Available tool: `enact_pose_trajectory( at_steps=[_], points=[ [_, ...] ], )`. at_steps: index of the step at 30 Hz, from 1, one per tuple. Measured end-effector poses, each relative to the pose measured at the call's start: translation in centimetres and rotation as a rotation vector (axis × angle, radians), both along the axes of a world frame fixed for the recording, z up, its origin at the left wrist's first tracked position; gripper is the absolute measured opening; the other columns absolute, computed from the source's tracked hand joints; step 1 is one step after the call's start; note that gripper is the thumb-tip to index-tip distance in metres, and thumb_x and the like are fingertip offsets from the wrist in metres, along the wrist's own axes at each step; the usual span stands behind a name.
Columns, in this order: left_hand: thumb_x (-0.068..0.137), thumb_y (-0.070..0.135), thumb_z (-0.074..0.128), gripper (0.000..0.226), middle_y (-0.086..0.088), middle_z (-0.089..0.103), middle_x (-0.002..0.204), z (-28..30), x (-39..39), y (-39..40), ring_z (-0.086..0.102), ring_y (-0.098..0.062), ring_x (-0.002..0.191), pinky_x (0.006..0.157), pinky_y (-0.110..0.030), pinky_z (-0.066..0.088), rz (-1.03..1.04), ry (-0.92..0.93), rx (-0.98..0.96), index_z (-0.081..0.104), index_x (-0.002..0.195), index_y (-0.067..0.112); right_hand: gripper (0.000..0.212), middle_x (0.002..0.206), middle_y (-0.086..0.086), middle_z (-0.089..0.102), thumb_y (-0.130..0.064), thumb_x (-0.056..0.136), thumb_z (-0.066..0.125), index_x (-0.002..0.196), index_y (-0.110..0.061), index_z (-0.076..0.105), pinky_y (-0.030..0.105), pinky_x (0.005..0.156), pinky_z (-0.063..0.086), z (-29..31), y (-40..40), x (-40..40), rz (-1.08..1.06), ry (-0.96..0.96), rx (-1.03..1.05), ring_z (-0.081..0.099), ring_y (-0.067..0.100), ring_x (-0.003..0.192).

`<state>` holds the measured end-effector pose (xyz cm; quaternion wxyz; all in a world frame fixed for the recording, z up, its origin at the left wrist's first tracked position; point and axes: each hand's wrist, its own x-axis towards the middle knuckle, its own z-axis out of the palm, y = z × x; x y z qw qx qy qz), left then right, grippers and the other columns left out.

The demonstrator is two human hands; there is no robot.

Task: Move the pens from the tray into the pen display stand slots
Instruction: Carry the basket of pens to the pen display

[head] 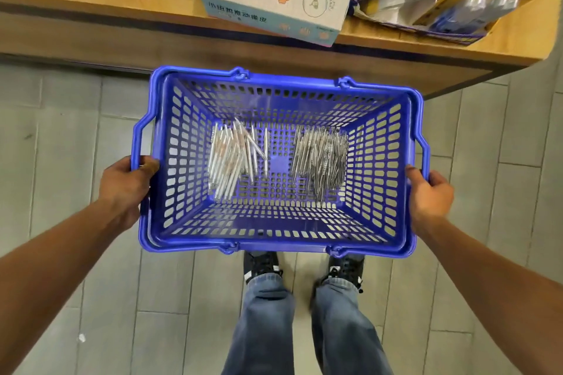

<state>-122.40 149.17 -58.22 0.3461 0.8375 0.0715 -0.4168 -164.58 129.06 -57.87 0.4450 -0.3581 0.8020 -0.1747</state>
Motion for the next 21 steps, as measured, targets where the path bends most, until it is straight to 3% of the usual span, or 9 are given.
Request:
enact_pose_trajectory(
  at_steps=[5,11,21],
  points=[
    [0.096,0.017,0.062,0.014,-0.003,0.069,0.082,-1.6,0.2,-0.2,0.064,-0.022,0.072,0.068,-0.038,0.054,-0.002,-0.002,0.0,0.064,0.083,0.02,0.022,0.082,0.001,0.073,-0.042,0.085,0.07,0.085,-0.024,0.059,0.037,0.071,0.059,-1.1,-0.4,0.1,0.0,-0.011,-0.014,0.074,0.02,0.072],
    [0.093,0.026,0.067,0.013,0.005,0.071,0.07,-2.5,0.5,-0.4,0.067,-0.017,0.064,0.063,-0.036,0.056,0.004,-0.022,-0.033,0.066,0.08,0.026,0.022,0.083,-0.001,0.073,-0.043,0.086,0.068,0.086,-0.024,0.057,0.028,0.061,0.056,-1.9,-0.5,0.4,0.001,-0.025,-0.026,0.073,0.015,0.069],
    [0.096,0.025,0.064,0.012,-0.004,0.069,0.082,-2.4,0.9,-1.8,0.067,-0.025,0.074,0.068,-0.041,0.057,-0.058,-0.049,-0.059,0.062,0.085,0.021,0.03,0.085,-0.001,0.073,-0.043,0.088,0.067,0.1,-0.017,0.058,0.028,0.061,0.055,-2.4,-0.7,0.5,0.002,-0.056,-0.041,0.073,0.013,0.069]
  ],
)
